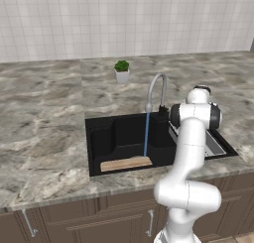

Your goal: Turn on the sink faucet with hot water and rinse the cutting board for ten seconds, then turn off the faucet. Push the cutting board to reach the water if necessary.

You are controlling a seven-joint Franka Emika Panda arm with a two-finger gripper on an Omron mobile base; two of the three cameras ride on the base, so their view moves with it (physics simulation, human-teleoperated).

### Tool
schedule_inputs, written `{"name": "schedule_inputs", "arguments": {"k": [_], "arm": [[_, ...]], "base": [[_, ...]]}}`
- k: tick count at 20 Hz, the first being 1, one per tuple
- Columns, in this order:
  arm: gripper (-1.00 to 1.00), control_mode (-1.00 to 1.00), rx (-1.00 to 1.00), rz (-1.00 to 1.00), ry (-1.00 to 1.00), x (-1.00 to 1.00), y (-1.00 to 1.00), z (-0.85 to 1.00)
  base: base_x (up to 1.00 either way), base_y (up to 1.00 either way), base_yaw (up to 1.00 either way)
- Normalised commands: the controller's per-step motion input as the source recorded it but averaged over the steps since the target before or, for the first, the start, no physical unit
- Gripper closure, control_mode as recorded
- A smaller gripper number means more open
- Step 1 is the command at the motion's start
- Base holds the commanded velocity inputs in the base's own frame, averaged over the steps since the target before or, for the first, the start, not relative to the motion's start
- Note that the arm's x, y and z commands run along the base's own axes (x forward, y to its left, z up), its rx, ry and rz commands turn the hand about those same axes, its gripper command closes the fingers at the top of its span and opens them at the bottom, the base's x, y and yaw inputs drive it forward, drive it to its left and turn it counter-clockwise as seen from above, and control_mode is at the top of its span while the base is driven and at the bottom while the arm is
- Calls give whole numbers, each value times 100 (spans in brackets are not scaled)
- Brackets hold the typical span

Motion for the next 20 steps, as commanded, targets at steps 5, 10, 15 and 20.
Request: {"name": "schedule_inputs", "arguments": {"k": [5,10,15,20], "arm": [[100,-100,0,0,0,0,35,0],[100,-100,0,0,-1,0,37,0],[100,-100,-1,0,-1,0,41,0],[100,-100,-2,0,0,0,44,0]], "base": [[0,0,0],[0,0,0],[0,0,0],[0,0,0]]}}
